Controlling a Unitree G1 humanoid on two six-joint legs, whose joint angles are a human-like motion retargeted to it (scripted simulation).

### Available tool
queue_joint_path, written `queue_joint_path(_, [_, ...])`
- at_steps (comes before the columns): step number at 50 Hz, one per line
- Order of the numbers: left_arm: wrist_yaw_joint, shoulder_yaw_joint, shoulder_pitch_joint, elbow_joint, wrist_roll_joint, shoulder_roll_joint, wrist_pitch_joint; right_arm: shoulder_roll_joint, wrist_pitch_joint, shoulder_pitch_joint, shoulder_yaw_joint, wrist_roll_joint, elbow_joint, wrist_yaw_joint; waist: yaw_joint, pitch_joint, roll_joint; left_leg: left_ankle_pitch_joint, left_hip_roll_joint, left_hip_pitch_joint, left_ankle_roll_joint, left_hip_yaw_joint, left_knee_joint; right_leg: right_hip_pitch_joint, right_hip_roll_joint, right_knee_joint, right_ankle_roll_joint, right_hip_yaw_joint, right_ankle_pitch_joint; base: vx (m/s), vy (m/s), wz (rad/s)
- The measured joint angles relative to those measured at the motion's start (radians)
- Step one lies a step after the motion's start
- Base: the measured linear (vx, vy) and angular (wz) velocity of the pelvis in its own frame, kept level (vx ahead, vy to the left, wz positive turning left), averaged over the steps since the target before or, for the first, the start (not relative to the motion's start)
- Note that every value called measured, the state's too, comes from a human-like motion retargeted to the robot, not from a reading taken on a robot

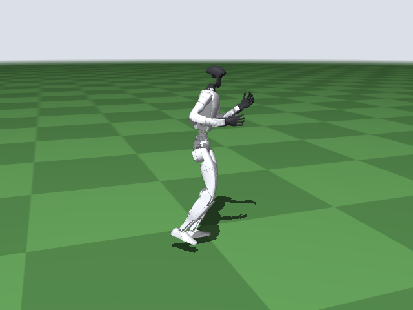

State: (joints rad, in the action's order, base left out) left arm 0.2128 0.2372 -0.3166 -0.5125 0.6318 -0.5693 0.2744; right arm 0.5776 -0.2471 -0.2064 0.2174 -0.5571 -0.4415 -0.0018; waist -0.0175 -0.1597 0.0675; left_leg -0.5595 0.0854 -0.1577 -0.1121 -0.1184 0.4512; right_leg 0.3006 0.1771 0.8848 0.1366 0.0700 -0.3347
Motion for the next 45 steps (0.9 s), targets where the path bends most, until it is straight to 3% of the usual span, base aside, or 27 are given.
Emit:
queue_joint_path(3, [-0.028,0.008,-0.097,-0.107,0.021,0.061,0.019,0.063,-0.010,-0.115,-0.065,-0.069,-0.152,0.063,-0.096,0.045,0.025,0.097,0.029,0.067,0.053,0.185,-0.103,-0.041,-0.017,-0.374,0.024,0.037,0.107,0.66,-0.09,3.06])
queue_joint_path(6, [-0.023,-0.022,-0.095,-0.192,0.067,0.121,0.056,0.075,0.002,-0.202,-0.120,-0.088,-0.245,0.088,-0.172,0.062,-0.003,0.165,0.068,0.146,0.096,0.288,-0.167,-0.099,0.012,-0.686,0.071,-0.020,0.198,0.64,-0.18,3.19])
queue_joint_path(8, [-0.030,-0.057,-0.074,-0.225,0.040,0.148,0.056,0.059,0.011,-0.253,-0.155,-0.067,-0.291,0.085,-0.188,0.050,-0.040,0.106,0.071,0.154,0.066,0.217,-0.090,-0.135,0.055,-0.773,0.087,-0.073,0.220,0.56,-0.26,3.17])
queue_joint_path(10, [-0.058,-0.079,-0.043,-0.244,0.034,0.172,0.049,0.046,0.006,-0.274,-0.175,-0.029,-0.321,0.063,-0.187,0.034,-0.082,-0.036,0.045,0.066,-0.037,0.068,0.166,-0.162,0.120,-0.770,0.086,-0.058,0.214,0.42,-0.32,3.07])
queue_joint_path(12, [-0.140,-0.071,0.008,-0.228,0.239,0.203,0.057,0.058,-0.012,-0.229,-0.163,-0.030,-0.307,0.030,-0.161,0.010,-0.086,-0.167,-0.020,-0.099,-0.126,-0.002,0.501,-0.155,0.147,-0.673,0.060,0.037,0.098,0.32,-0.33,2.51])
queue_joint_path(14, [-0.092,-0.103,0.114,-0.143,0.148,0.169,0.032,0.097,-0.019,-0.141,-0.139,-0.048,-0.249,0.016,-0.107,-0.034,-0.054,-0.239,-0.085,-0.221,-0.116,-0.007,0.734,-0.152,0.125,-0.536,0.016,0.110,-0.047,0.34,-0.28,1.67])
queue_joint_path(16, [-0.068,-0.111,0.272,-0.055,0.119,0.159,0.010,0.126,-0.005,0.020,-0.084,-0.015,-0.172,-0.003,-0.047,-0.053,-0.039,-0.267,-0.107,-0.300,-0.141,-0.023,0.800,-0.145,0.120,-0.443,0.016,0.163,-0.097,0.38,-0.18,1.29])
queue_joint_path(18, [-0.068,-0.138,0.466,-0.061,0.257,0.140,0.031,0.101,-0.003,0.209,-0.024,0.050,-0.154,-0.052,0.015,-0.032,-0.051,-0.271,-0.147,-0.328,-0.149,-0.112,0.740,-0.166,0.119,-0.436,0.017,0.200,-0.077,0.52,-0.12,1.08])
queue_joint_path(20, [-0.135,-0.177,0.636,-0.116,0.355,0.064,0.045,-0.003,-0.012,0.356,0.017,0.057,-0.207,-0.072,0.089,0.049,-0.107,-0.245,-0.155,-0.339,-0.150,-0.207,0.548,-0.187,0.112,-0.522,0.021,0.245,0.014,0.61,-0.06,1.13])
queue_joint_path(22, [-0.159,-0.276,0.804,-0.165,0.317,-0.045,0.022,-0.093,-0.024,0.408,0.023,0.045,-0.298,-0.070,0.157,0.118,-0.164,-0.176,-0.070,-0.288,-0.136,-0.308,0.263,-0.242,0.146,-0.599,0.023,0.284,0.148,0.66,0.35,1.41])
queue_joint_path(25, [-0.183,-0.389,0.947,-0.202,0.280,-0.065,-0.002,-0.145,-0.029,0.453,0.082,0.036,-0.394,-0.040,0.221,0.158,-0.175,-0.067,-0.032,-0.151,-0.026,-0.436,-0.124,-0.318,0.106,-0.630,0.011,0.287,0.341,0.71,0.34,1.48])
queue_joint_path(26, [-0.179,-0.403,0.949,-0.211,0.265,-0.035,-0.007,-0.145,-0.023,0.452,0.109,0.023,-0.402,-0.017,0.219,0.152,-0.164,-0.038,-0.037,-0.106,0.001,-0.475,-0.196,-0.322,0.079,-0.589,0.006,0.254,0.360,0.69,0.28,1.65])
queue_joint_path(28, [-0.163,-0.395,0.888,-0.220,0.223,0.029,-0.020,-0.124,0.000,0.440,0.142,0.009,-0.392,0.029,0.208,0.123,-0.136,0.011,-0.054,-0.030,0.034,-0.520,-0.281,-0.303,0.026,-0.459,-0.012,0.186,0.333,0.65,0.22,1.82])
queue_joint_path(30, [-0.135,-0.340,0.735,-0.201,0.141,0.082,-0.046,-0.088,0.027,0.403,0.153,0.026,-0.330,0.051,0.176,0.084,-0.104,0.001,-0.070,0.017,0.045,-0.489,-0.288,-0.247,0.005,-0.268,-0.037,0.164,0.222,0.60,0.17,2.14])
queue_joint_path(35, [0.035,-0.086,0.074,0.013,-0.088,0.095,-0.018,-0.064,0.005,0.170,0.121,0.114,-0.018,-0.097,-0.001,-0.003,-0.114,-0.238,-0.038,-0.002,-0.038,-0.180,-0.099,-0.017,0.050,0.094,-0.056,0.140,-0.081,0.61,0.08,3.15])
queue_joint_path(37, [0.091,-0.058,-0.154,0.027,-0.156,0.114,0.005,-0.039,-0.021,0.011,0.049,0.059,-0.018,-0.088,-0.103,-0.029,-0.079,-0.250,-0.056,0.008,-0.017,-0.072,-0.041,0.057,0.021,0.106,-0.061,0.116,-0.136,0.82,0.02,3.52])
queue_joint_path(40, [0.148,-0.094,-0.415,-0.008,-0.244,0.144,0.026,0.061,-0.055,-0.193,-0.075,-0.061,-0.136,-0.010,-0.252,-0.035,0.016,-0.131,-0.111,0.109,0.055,0.058,-0.173,0.135,-0.017,-0.035,-0.052,0.170,-0.150,1.03,-0.03,2.81])
queue_joint_path(43, [0.210,-0.131,-0.519,-0.047,-0.296,0.167,0.056,0.166,-0.039,-0.320,-0.155,-0.119,-0.195,0.053,-0.360,-0.016,0.092,0.128,-0.162,0.218,0.130,0.103,-0.283,0.130,-0.043,-0.348,-0.020,0.246,-0.090,1.22,-0.17,1.90])
queue_joint_path(45, [0.232,-0.145,-0.516,-0.068,-0.332,0.166,0.063,0.190,-0.006,-0.348,-0.167,-0.119,-0.176,0.090,-0.395,-0.017,0.106,0.326,-0.167,0.302,0.156,0.131,-0.339,0.093,-0.052,-0.567,0.011,0.275,-0.043,1.29,-0.30,1.32])
